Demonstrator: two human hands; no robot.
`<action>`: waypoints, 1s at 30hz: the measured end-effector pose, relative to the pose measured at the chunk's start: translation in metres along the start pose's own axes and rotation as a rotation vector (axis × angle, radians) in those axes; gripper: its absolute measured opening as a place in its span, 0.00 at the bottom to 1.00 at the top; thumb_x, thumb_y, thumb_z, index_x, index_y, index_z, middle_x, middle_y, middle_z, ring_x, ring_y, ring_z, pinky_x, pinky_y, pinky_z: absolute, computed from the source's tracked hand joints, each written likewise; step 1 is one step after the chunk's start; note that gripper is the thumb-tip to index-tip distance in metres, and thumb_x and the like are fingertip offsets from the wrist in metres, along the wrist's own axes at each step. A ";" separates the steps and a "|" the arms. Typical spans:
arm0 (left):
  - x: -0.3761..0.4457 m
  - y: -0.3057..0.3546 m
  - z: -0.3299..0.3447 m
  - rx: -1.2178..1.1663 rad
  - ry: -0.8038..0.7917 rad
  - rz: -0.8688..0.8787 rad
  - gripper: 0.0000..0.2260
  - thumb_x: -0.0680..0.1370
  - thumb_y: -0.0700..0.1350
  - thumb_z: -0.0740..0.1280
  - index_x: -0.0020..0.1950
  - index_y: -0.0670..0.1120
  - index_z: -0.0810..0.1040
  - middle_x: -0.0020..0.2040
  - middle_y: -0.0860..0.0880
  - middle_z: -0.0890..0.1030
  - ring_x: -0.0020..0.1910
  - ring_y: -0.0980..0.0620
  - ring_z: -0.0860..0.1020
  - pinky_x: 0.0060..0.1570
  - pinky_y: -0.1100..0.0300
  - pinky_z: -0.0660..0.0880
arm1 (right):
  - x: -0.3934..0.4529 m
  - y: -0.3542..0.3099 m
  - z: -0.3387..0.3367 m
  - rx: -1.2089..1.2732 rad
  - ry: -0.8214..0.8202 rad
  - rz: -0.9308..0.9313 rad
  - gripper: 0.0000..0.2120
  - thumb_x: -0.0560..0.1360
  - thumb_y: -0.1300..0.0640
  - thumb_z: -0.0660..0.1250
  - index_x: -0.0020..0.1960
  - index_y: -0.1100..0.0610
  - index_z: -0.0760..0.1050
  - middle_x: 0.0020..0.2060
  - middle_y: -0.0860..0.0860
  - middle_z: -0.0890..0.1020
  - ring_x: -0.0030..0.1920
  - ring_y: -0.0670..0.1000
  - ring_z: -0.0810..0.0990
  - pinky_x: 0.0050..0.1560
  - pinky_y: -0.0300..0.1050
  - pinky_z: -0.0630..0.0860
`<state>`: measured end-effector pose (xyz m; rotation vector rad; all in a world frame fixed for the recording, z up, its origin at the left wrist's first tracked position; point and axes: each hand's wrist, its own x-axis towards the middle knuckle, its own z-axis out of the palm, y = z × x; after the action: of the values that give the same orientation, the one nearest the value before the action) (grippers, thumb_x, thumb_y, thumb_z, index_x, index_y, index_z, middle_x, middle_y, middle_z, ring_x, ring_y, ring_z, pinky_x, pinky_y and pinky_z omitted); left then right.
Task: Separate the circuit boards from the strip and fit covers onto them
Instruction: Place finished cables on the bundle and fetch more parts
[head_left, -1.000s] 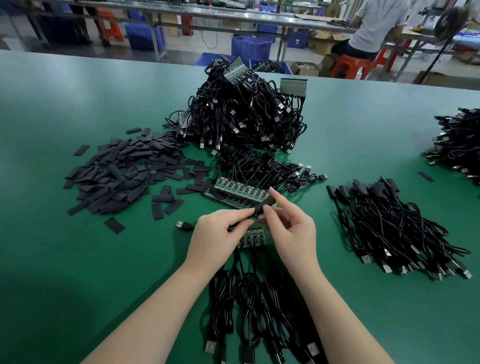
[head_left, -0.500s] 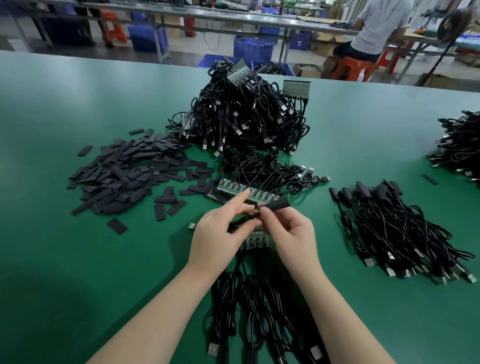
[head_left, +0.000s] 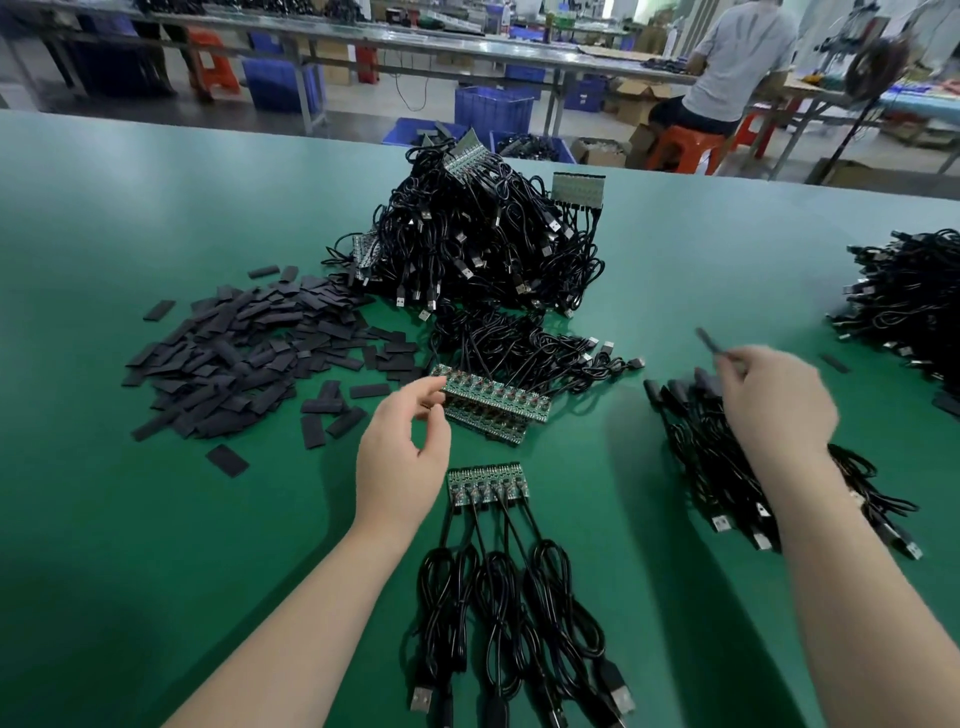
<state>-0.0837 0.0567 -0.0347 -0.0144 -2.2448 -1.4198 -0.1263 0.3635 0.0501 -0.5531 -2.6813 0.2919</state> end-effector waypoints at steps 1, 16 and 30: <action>-0.001 0.001 -0.001 0.044 -0.039 0.021 0.13 0.79 0.43 0.65 0.62 0.55 0.76 0.50 0.62 0.77 0.50 0.64 0.75 0.47 0.67 0.72 | -0.002 0.001 0.006 -0.132 -0.043 -0.009 0.15 0.81 0.50 0.62 0.62 0.57 0.79 0.53 0.61 0.81 0.52 0.62 0.77 0.47 0.50 0.70; -0.009 0.007 0.000 0.219 -0.303 0.053 0.11 0.78 0.47 0.66 0.57 0.57 0.82 0.49 0.63 0.79 0.47 0.62 0.76 0.47 0.62 0.76 | -0.095 -0.095 0.041 0.146 -0.739 -0.508 0.17 0.71 0.42 0.74 0.54 0.51 0.79 0.51 0.50 0.75 0.53 0.51 0.76 0.55 0.45 0.75; -0.007 0.004 0.002 0.183 -0.337 -0.006 0.12 0.77 0.55 0.65 0.60 0.63 0.78 0.47 0.65 0.79 0.49 0.65 0.75 0.42 0.69 0.72 | -0.105 -0.076 0.043 0.281 -0.726 -0.479 0.24 0.64 0.39 0.78 0.53 0.45 0.72 0.51 0.43 0.74 0.56 0.47 0.73 0.62 0.49 0.71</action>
<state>-0.0772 0.0623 -0.0351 -0.2007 -2.6432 -1.2859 -0.0811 0.2459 -0.0024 0.3605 -3.2375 0.8377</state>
